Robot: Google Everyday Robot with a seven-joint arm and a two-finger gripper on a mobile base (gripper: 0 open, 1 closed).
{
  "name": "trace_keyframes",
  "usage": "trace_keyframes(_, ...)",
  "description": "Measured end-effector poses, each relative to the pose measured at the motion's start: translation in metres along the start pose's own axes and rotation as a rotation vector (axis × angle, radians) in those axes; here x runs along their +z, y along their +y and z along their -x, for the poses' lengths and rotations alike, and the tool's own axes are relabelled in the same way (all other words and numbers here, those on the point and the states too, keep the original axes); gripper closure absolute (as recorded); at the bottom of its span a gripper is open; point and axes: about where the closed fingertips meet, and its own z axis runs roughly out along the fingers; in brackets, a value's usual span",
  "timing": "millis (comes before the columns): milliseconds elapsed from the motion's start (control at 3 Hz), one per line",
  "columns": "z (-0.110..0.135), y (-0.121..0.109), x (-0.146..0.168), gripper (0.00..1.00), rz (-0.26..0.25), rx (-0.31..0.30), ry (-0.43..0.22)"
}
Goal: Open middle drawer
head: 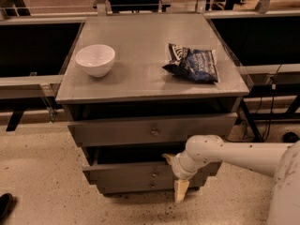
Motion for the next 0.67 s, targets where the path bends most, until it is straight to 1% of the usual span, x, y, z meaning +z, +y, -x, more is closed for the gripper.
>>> trace_keyframes(333, 0.003, -0.012, 0.013, 0.00, -0.012, -0.008, -0.044)
trace_keyframes(667, 0.008, -0.031, 0.015, 0.18, -0.025, 0.001, -0.093)
